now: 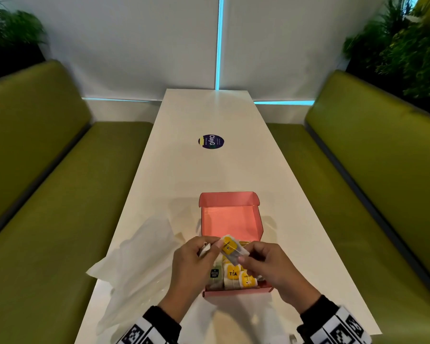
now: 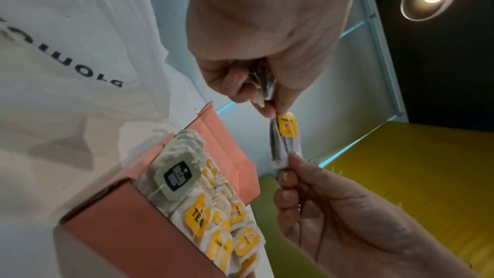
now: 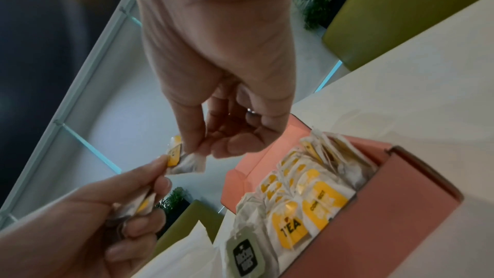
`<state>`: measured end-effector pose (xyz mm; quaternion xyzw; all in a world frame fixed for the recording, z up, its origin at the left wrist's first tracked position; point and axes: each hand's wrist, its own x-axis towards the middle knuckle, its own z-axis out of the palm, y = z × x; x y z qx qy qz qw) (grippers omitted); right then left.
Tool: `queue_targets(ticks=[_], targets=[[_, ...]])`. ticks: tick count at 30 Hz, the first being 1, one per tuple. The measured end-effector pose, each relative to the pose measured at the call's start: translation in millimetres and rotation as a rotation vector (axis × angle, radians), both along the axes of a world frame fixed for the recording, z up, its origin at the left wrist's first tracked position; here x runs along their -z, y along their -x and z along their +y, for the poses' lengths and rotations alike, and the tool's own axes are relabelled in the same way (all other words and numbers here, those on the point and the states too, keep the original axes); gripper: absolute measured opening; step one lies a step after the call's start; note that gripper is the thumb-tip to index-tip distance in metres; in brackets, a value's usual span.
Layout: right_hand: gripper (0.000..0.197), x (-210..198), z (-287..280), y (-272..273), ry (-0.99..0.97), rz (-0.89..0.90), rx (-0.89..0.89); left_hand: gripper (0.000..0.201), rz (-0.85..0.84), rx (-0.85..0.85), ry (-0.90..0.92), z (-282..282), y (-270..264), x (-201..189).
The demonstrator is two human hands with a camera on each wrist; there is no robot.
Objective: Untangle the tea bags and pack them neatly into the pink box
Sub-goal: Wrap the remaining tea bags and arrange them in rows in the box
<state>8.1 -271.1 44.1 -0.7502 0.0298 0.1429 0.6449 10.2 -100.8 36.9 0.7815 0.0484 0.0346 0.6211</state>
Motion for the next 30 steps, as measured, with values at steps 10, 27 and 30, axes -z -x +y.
queue_targets(ticks=[10, 27, 30], targets=[[0.057, -35, -12, -14, 0.633, -0.342, -0.384, 0.041, -0.334, 0.361, -0.528, -2, -9, 3], [0.014, 25, -50, 25, 0.333, 0.076, 0.301, 0.027, -0.082, 0.595, -0.946, -34, -14, 24], [0.024, 32, -50, 29, 0.431, -0.026, 0.216, 0.028, -0.091, 0.628, -1.024, -48, -16, 27]])
